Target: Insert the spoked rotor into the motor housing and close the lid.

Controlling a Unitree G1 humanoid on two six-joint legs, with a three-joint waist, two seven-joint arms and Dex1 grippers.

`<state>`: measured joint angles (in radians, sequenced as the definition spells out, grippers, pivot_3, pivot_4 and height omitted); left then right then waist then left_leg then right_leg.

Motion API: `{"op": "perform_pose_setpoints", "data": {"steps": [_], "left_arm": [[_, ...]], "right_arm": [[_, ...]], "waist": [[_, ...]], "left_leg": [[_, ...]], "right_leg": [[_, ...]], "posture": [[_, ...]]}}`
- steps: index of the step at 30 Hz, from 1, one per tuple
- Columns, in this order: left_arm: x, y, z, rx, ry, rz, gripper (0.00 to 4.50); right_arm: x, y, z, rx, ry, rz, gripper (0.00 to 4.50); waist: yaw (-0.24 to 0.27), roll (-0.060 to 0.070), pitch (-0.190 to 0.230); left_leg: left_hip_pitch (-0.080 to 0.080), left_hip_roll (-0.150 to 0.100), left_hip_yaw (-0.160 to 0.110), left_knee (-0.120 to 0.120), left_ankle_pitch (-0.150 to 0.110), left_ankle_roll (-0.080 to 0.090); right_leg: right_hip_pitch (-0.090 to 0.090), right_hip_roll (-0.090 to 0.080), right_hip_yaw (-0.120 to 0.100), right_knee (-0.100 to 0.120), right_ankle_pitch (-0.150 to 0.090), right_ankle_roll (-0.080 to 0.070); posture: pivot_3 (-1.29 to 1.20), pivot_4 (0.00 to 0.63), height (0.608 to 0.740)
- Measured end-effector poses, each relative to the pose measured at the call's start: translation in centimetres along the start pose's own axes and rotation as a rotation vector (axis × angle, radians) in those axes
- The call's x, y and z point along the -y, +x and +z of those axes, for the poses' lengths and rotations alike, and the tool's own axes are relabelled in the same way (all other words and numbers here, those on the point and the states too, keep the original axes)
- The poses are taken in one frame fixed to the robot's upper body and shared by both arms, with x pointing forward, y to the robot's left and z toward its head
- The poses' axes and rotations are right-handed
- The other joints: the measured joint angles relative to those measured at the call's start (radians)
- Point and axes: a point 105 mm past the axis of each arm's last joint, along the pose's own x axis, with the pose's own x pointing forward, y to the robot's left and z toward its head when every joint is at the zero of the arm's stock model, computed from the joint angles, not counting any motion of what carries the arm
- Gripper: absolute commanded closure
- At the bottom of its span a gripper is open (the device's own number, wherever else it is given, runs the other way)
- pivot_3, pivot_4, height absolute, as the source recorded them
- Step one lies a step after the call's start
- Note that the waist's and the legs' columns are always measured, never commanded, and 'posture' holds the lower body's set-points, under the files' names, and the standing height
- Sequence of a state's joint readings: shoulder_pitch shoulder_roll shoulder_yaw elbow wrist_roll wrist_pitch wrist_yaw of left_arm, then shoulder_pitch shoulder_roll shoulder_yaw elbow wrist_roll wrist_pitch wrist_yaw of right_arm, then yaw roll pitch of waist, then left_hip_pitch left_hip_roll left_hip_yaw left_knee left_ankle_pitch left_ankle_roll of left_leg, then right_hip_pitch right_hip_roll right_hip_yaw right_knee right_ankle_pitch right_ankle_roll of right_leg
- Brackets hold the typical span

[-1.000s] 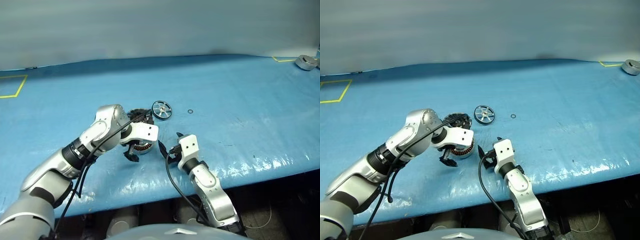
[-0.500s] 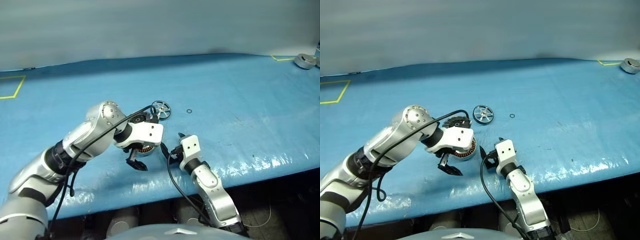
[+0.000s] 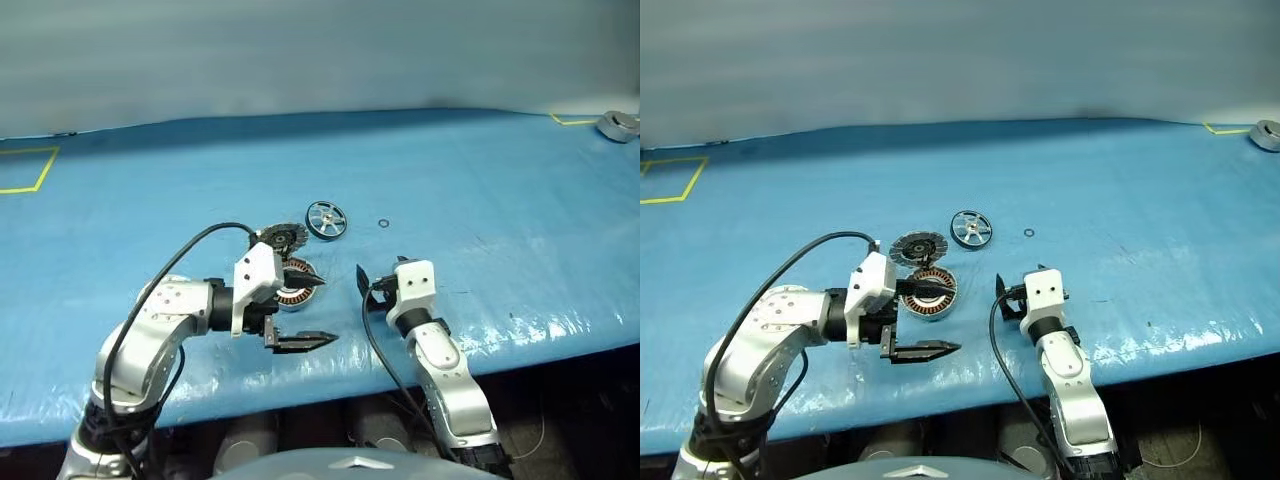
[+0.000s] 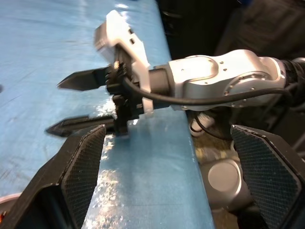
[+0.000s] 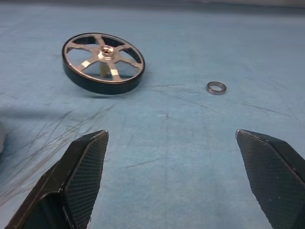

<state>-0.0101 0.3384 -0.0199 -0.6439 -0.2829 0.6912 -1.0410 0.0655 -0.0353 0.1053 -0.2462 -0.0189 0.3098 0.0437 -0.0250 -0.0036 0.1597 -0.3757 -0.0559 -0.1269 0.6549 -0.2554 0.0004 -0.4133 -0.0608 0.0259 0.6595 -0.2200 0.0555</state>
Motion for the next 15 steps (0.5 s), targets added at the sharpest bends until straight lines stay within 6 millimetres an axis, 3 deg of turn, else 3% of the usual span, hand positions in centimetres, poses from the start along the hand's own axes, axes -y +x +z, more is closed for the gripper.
{"op": "perform_pose_setpoints", "data": {"steps": [3, 7, 15], "left_arm": [[-0.2, -0.6, -1.3, 0.088, -0.032, 0.176, 0.04], [-1.2, -1.9, -2.7, 0.133, 0.014, 0.368, 0.04], [-0.4, -3.3, -6.6, 0.153, -0.033, 0.534, 0.04]], "right_arm": [[0.9, 1.7, 0.8, -0.033, -0.01, -0.085, 0.0], [1.7, 3.6, 0.4, -0.098, -0.026, -0.152, 0.0], [4.3, 8.2, 0.6, -0.148, -0.034, -0.234, 0.0]], "waist": [[0.008, 0.0, 0.0], [0.015, 0.0, 0.0], [0.003, 0.0, 0.0]], "left_leg": [[0.0, 0.0, 0.0, 0.001, 0.001, 0.0], [0.0, -0.002, 0.0, 0.001, 0.003, 0.001], [-0.001, -0.003, 0.004, 0.0, 0.002, 0.004]], "right_leg": [[0.001, 0.0, 0.0, 0.0, 0.0, -0.002], [0.001, 0.002, -0.002, 0.0, 0.0, -0.002], [0.0, 0.001, -0.001, -0.002, 0.002, -0.001]], "posture": [[0.0, 0.15, 0.74], [0.0, 0.15, 0.74], [0.0, 0.15, 0.74]]}}
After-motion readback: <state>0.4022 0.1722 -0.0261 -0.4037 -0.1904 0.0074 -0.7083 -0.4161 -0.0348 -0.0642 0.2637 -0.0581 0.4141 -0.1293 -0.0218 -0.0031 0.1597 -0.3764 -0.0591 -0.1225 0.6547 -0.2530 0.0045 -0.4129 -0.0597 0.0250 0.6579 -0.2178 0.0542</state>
